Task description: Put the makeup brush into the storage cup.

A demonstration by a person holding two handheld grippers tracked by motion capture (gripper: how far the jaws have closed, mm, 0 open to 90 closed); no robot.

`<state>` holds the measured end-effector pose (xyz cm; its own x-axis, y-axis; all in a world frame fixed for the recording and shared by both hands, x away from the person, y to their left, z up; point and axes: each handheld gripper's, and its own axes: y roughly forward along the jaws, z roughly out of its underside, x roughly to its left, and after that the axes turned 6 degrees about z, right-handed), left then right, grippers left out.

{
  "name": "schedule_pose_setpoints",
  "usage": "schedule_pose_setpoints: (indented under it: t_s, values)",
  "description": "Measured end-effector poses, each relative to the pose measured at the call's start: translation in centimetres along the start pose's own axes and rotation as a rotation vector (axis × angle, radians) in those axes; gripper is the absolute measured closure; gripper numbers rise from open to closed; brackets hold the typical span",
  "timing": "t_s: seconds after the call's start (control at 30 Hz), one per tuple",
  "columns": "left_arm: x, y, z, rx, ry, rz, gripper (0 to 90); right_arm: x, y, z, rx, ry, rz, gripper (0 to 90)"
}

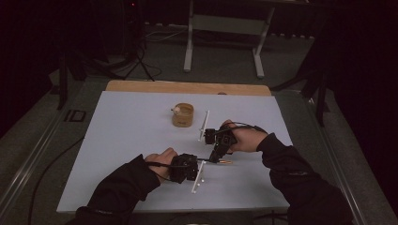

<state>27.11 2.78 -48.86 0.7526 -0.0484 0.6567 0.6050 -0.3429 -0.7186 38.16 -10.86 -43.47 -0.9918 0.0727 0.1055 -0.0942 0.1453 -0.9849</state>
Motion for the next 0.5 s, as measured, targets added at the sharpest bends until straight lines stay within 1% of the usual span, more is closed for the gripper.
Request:
schedule_pose_setpoints:
  t_s: [0.03,0.07,0.1,0.13,0.17,0.2,0.23,0.27,0.3,0.33,0.37,0.4,0.43,0.47,0.5]
  values:
    - [-0.07,0.10,0.05,-0.015,-0.019,-0.008,85.9,-0.03,0.02,0.06,-0.017,-0.005,-0.006,78.6]
    - [-0.01,0.10,0.09,-0.013,-0.021,0.001,85.9,0.00,-0.03,0.06,-0.028,-0.016,0.006,77.0]
    - [-0.01,0.10,0.09,-0.013,-0.021,0.001,85.9,0.04,-0.01,0.10,-0.033,-0.001,-0.006,72.5]
    - [-0.02,0.11,0.13,-0.016,-0.024,-0.005,85.9,0.14,-0.01,0.12,-0.029,-0.001,-0.010,69.0]
    - [0.15,0.00,0.21,0.003,-0.009,0.000,86.0,0.28,-0.05,0.10,-0.042,-0.018,0.015,66.2]
    - [0.15,-0.02,0.26,0.005,-0.004,-0.007,86.0,0.32,-0.08,0.09,-0.045,-0.017,0.015,63.0]
    - [0.18,-0.03,0.30,0.004,-0.004,-0.006,86.0,0.39,-0.12,0.08,-0.050,-0.024,0.031,60.3]
    - [0.18,-0.03,0.30,0.004,-0.004,-0.006,86.0,0.39,-0.12,0.08,-0.050,-0.024,0.031,60.3]
    - [0.23,-0.07,0.41,0.005,0.007,-0.009,85.9,0.47,-0.31,0.08,-0.049,-0.020,0.050,51.5]
    - [0.24,-0.06,0.49,0.005,0.020,-0.007,86.0,0.44,-0.34,0.09,-0.047,-0.028,0.058,51.5]
    - [0.20,-0.02,0.55,0.003,0.022,-0.001,86.0,0.43,-0.45,0.11,-0.046,-0.027,0.069,50.7]
    - [0.20,-0.02,0.55,0.003,0.022,-0.001,86.0,0.40,-0.51,0.16,-0.050,-0.028,0.066,47.2]
    - [0.20,0.10,0.66,0.015,0.016,0.013,86.0,0.46,-0.56,0.22,-0.055,-0.039,0.083,45.2]
    - [0.20,0.10,0.66,0.015,0.016,0.013,86.0,0.46,-0.56,0.22,-0.055,-0.039,0.083,45.2]
    - [0.31,0.17,0.84,0.019,-0.004,0.027,86.0,0.49,-0.72,0.42,-0.061,-0.039,0.089,38.3]
